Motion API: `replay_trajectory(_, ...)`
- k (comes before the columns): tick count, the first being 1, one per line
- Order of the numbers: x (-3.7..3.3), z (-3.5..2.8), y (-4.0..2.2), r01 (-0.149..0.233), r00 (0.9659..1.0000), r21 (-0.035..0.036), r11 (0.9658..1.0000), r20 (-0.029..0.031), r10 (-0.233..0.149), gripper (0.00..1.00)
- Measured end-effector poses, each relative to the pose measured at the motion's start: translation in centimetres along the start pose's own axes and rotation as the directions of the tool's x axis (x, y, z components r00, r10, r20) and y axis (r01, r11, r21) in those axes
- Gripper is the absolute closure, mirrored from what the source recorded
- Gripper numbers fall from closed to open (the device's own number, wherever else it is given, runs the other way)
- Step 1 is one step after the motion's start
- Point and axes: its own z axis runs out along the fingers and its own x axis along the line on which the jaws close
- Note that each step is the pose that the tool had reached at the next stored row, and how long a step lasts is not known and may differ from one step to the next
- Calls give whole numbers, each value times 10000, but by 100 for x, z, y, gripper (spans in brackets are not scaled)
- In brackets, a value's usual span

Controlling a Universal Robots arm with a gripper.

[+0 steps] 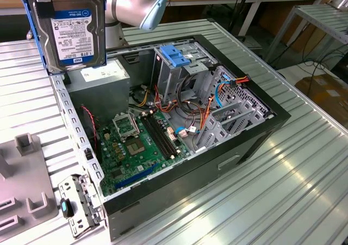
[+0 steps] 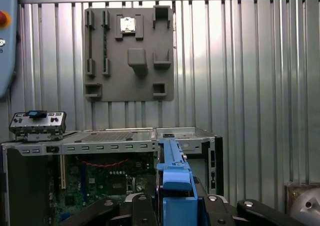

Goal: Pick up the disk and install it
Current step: 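Pick up the disk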

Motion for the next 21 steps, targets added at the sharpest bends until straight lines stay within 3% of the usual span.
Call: replay_trajectory(21,199,-2,-34,0,10000,0,10000,0,0,63)
